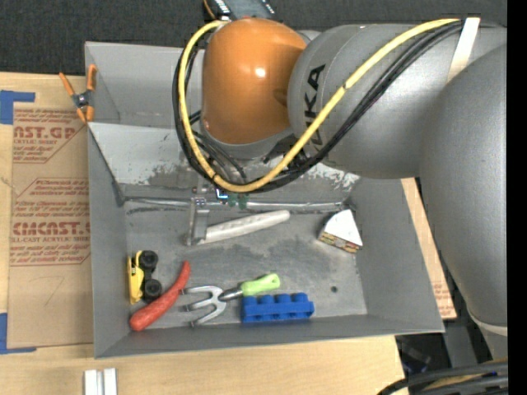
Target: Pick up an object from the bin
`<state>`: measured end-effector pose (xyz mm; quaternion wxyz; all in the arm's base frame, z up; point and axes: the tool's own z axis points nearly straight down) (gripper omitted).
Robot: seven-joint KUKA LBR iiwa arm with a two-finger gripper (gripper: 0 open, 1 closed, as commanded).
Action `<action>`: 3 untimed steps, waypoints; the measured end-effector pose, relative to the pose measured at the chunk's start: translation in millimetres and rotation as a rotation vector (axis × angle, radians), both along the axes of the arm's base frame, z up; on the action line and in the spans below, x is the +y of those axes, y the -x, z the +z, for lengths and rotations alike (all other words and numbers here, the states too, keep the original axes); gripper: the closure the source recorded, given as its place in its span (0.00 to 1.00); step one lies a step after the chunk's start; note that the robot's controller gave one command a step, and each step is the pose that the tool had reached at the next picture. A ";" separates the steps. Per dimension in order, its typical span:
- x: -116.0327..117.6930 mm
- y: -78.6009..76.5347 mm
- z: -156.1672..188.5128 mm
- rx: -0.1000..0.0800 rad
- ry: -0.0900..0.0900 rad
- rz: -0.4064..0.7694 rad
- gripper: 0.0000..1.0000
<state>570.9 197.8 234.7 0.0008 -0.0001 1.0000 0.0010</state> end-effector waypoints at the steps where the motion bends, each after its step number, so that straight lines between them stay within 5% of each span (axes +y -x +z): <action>1: 0.0 0.0 0.0 0.000 0.000 0.000 0.00; 2: -63.7 28.5 -39.2 -0.003 0.000 0.132 0.00; 3: -49.1 37.0 -60.5 -0.005 -0.002 0.160 0.00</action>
Offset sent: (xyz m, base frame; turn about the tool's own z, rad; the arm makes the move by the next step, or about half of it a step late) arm -0.0386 -0.0889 -0.0533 -0.1736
